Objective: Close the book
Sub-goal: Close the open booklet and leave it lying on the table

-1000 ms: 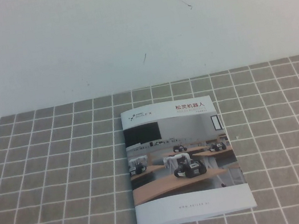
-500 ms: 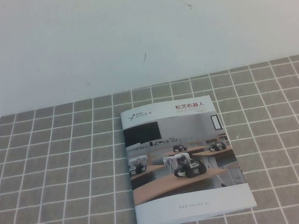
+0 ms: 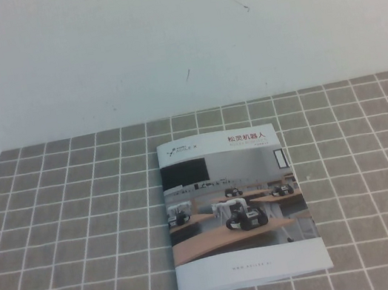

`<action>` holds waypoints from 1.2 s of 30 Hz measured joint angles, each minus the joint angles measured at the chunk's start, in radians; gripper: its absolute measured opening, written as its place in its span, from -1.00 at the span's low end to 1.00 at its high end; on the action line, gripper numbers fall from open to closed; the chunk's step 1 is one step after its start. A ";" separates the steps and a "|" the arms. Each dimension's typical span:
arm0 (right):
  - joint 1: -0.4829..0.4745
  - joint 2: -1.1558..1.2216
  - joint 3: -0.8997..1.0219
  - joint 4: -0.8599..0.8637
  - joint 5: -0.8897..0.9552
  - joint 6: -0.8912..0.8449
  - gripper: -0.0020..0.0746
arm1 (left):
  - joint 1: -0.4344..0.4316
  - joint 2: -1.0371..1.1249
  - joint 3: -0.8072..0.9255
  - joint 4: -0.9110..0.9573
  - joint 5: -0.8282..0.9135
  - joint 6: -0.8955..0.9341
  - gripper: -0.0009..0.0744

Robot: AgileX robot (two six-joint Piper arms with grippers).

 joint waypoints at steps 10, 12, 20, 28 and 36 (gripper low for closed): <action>0.000 0.000 0.000 0.000 0.000 0.000 -0.95 | 0.000 0.000 0.000 -0.054 0.000 -0.034 -0.98; 0.000 0.000 0.000 0.000 0.000 0.000 -0.95 | 0.000 0.000 0.000 -0.057 0.000 -0.036 -0.98; 0.000 0.000 0.000 0.000 0.000 0.000 -0.95 | 0.000 0.000 0.000 -0.060 0.000 -0.036 -0.98; 0.000 0.000 0.000 0.000 0.000 0.000 -0.95 | 0.000 0.000 0.000 -0.062 0.000 -0.036 -0.98; 0.000 -0.024 0.004 0.000 0.000 0.000 -0.95 | 0.000 0.000 0.000 -0.064 0.000 -0.036 -0.98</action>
